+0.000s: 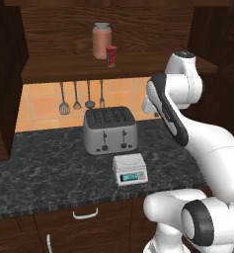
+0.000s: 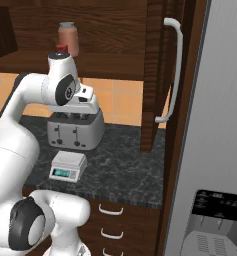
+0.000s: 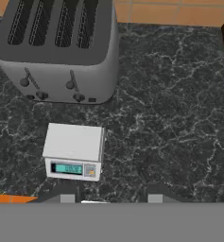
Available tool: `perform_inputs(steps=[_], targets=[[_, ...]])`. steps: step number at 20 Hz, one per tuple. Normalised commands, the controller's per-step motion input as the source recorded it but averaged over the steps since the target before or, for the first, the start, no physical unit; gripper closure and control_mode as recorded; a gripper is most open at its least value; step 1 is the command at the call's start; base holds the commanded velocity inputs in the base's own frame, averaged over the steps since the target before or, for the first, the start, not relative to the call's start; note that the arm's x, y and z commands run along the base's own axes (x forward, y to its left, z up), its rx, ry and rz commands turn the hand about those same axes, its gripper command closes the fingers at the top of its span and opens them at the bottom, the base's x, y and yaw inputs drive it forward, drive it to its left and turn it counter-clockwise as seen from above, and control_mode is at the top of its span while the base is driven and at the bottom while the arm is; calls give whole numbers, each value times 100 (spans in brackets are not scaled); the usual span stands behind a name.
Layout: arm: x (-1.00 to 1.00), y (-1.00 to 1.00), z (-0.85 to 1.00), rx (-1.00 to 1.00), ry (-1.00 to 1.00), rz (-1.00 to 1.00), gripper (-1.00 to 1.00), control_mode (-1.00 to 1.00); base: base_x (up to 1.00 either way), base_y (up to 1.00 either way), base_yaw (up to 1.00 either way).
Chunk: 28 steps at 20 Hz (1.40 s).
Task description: Pick the yogurt and place it on the digital scale for weighing, and close the cabinet.
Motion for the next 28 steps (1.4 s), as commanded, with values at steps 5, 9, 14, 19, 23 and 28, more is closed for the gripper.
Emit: perform_inputs(steps=[5,9,14,19,23,28], targets=[[-67,4,2,0,-13,6,-100,-100,0,0,0],[-36,12,52,4,-40,7,-100,-100,0,0,0],[-12,35,91,6,-32,0,-100,-100,0,0,0],[12,24,61,17,-23,2,-100,-100,0,0,0],[57,24,36,8,-27,2,-100,-100,0,0,0],[72,43,55,-9,0,-6,-100,-100,0,0,0]])
